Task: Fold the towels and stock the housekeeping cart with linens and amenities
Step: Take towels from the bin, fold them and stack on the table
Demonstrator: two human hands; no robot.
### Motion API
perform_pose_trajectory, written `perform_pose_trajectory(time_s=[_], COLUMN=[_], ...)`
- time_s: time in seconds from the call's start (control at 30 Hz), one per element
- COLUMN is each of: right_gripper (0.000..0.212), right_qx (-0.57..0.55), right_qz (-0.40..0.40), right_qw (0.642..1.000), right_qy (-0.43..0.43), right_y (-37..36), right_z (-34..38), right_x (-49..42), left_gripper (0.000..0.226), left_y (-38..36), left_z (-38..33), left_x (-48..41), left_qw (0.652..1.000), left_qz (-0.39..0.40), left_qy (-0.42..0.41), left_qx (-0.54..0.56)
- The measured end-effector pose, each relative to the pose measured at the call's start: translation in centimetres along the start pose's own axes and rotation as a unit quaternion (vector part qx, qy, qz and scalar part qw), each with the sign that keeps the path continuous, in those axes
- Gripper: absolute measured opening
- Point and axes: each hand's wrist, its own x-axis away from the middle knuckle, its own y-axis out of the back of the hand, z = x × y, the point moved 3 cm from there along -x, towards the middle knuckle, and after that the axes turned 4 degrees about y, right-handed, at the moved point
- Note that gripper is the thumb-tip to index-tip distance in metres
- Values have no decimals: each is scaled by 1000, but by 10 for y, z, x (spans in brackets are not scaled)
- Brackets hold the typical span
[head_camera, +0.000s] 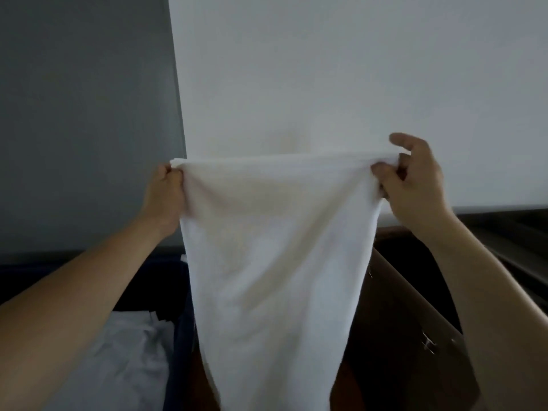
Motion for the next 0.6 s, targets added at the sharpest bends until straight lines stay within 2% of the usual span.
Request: perform_pose_trajectory(time_s=[0.1, 0.13, 0.23, 0.27, 0.37, 0.4, 0.5, 0.6], right_gripper=[19, 18, 8, 5, 12, 13, 12, 13], right_qx=[16, -1, -120, -140, -111, -115, -152, -168], right_qz=[72, 64, -36, -35, 58, 66, 9, -17], right_qw=[996, 997, 991, 988, 988, 987, 985, 981], right_qy=[-45, -40, -39, -56, -93, -90, -85, -92], right_y=[-6, -2, 9, 4, -11, -10, 0, -1], right_z=[-11, -8, 3, 4, 1, 1, -2, -8], right_x=[7, 5, 1, 3, 10, 10, 7, 4], left_gripper=[22, 22, 19, 18, 18, 18, 28, 25], left_y=[-2, -3, -9, -11, -10, -9, -9, -5], left_z=[-4, -2, -4, -7, -8, -4, 0, -14], left_x=[-1, 0, 6, 5, 4, 4, 14, 29], left_qw=[1000, 999, 996, 995, 995, 994, 995, 994], left_qz=[-20, -19, -33, -46, -75, -80, -89, -58], left_qy=[-15, -26, -75, -82, -54, -40, -45, -79], left_qx=[-16, -30, -41, -38, -46, -54, -18, 43])
